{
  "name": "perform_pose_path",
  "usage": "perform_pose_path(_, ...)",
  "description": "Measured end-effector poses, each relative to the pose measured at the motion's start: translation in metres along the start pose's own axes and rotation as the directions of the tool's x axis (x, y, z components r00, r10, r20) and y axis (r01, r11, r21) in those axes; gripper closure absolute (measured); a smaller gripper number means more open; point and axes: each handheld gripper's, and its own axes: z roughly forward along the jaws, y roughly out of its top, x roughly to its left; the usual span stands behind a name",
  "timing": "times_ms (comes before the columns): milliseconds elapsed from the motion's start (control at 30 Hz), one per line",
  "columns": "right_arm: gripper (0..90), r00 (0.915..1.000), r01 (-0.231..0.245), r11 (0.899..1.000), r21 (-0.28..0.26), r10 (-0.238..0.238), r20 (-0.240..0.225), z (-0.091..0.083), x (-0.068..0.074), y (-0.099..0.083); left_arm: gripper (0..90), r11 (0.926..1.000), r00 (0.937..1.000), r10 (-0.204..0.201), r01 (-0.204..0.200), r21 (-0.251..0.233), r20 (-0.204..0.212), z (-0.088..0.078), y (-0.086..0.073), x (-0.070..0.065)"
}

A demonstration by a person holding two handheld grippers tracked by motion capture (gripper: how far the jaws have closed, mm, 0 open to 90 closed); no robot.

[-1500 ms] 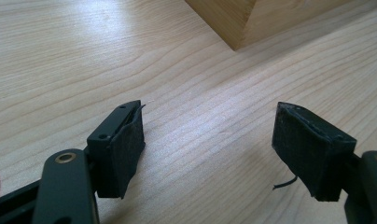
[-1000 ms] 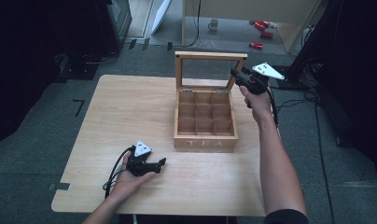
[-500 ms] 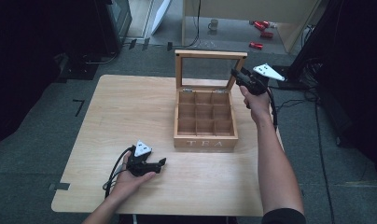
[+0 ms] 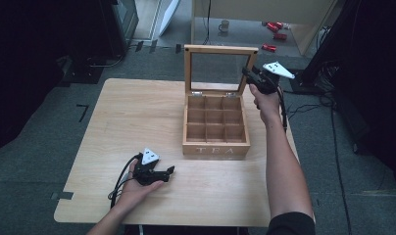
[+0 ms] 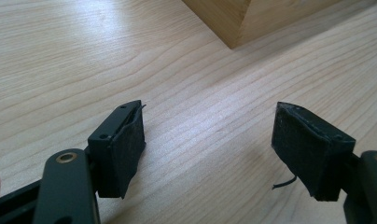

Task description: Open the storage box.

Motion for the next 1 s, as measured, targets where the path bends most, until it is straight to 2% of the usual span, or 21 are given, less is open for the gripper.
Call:
perform_pose_path(200, 64.7, 0.9992, -0.024, 0.999, 0.021, 0.024, 0.031, 0.016, -0.005, 0.005, 25.0, 1.0000, 0.9997, 0.006, -0.006, 0.006, -0.024, -0.002, -0.002, -0.002)
perform_pose_path(467, 66.6, 0.9985, -0.019, 0.999, 0.039, 0.017, 0.053, 0.026, -0.007, 0.007, 24.3, 0.9999, 0.9994, 0.008, -0.008, 0.007, -0.033, -0.006, -0.006, -0.003)
perform_pose_path(700, 66.9, 0.9968, -0.013, 0.999, 0.051, 0.009, 0.079, 0.032, -0.006, 0.009, 24.2, 0.9999, 0.9997, 0.007, -0.007, 0.007, -0.024, -0.007, -0.007, -0.002)
perform_pose_path(1000, 66.9, 0.9930, -0.059, 0.996, 0.071, 0.051, 0.106, 0.042, -0.007, 0.011, 24.2, 1.0000, 0.9998, 0.002, -0.002, 0.005, -0.019, -0.008, -0.007, -0.001)
